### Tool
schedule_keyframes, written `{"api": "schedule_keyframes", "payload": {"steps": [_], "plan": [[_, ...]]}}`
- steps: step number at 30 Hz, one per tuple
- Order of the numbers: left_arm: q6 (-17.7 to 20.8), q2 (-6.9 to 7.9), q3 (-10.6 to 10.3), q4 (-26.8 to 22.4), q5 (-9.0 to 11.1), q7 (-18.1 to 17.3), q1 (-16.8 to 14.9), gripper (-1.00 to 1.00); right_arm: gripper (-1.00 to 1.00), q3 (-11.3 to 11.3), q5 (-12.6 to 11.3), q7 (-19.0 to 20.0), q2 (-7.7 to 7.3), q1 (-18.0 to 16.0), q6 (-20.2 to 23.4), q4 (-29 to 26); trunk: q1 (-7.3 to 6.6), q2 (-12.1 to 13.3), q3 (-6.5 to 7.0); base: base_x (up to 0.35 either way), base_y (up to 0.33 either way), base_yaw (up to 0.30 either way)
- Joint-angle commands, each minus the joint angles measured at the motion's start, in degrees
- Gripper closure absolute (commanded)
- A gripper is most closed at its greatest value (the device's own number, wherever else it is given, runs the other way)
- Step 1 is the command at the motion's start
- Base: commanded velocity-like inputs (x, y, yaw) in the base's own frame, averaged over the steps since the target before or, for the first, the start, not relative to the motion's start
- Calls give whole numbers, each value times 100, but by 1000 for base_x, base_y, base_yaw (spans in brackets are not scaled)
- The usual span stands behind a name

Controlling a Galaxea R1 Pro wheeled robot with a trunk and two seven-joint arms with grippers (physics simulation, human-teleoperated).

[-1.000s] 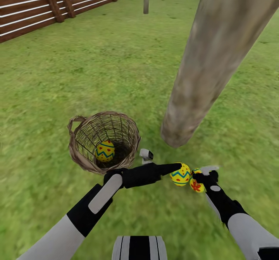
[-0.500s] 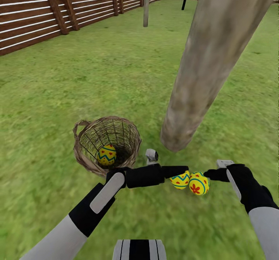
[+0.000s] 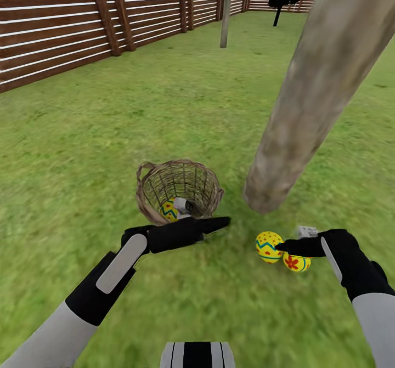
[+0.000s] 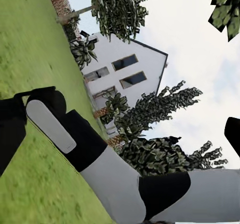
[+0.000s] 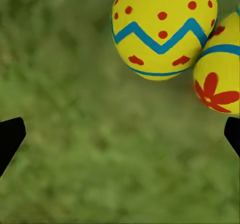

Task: Take the three Easter eggs out of the wicker basket on the lawn in the garden, then place them on the lawn next to a single tree (choose any tree) so that all three eggs are next to the same tree and none are left in the basket.

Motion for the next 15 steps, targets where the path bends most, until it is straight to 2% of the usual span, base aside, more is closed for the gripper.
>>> {"api": "schedule_keyframes", "payload": {"steps": [1,5,7,11,13,15], "plan": [[35,12,7,-2,42,2,-6,-100,-100,-9,25,115,-1,-1,48,-83,-1,-2,-4,-1,1,298],[67,116,136,-8,44,-30,-6,-100,-100,-8,-20,260,18,30,103,-532,-1,-2,-4,0,0,298],[79,168,278,-9,43,-286,-6,-100,-100,-8,-36,300,33,43,117,-766,-1,-2,-4,0,0,299],[90,212,324,-14,43,-963,-6,-100,-100,-8,-44,315,46,45,152,-1171,-1,-2,-4,0,0,300],[93,339,333,-10,42,-1287,-6,-100,-100,5,-53,320,65,92,163,-1667,-1,-2,-4,0,0,300],[90,469,338,-10,42,-1351,-6,-100,-100,14,-127,324,74,199,166,-2064,-1,-2,-4,0,0,300]]}}
